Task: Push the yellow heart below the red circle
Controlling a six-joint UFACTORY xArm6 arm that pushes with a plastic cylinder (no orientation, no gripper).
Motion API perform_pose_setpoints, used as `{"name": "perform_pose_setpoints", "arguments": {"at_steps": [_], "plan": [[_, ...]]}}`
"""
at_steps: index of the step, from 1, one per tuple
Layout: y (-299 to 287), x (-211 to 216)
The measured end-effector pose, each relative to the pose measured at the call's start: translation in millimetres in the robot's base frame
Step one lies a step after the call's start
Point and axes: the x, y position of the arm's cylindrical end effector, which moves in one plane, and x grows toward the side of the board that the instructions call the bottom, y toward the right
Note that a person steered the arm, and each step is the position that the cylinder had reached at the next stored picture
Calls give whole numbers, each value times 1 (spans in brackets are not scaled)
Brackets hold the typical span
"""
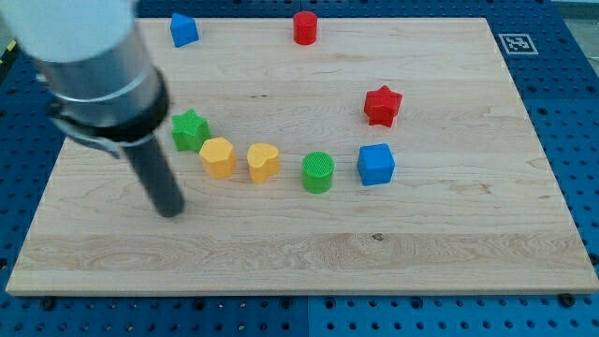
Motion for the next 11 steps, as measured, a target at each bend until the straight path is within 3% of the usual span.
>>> {"name": "perform_pose_setpoints", "arguments": {"at_steps": [3, 4, 11], "plan": [[52, -10], [81, -28], [120, -188]]}}
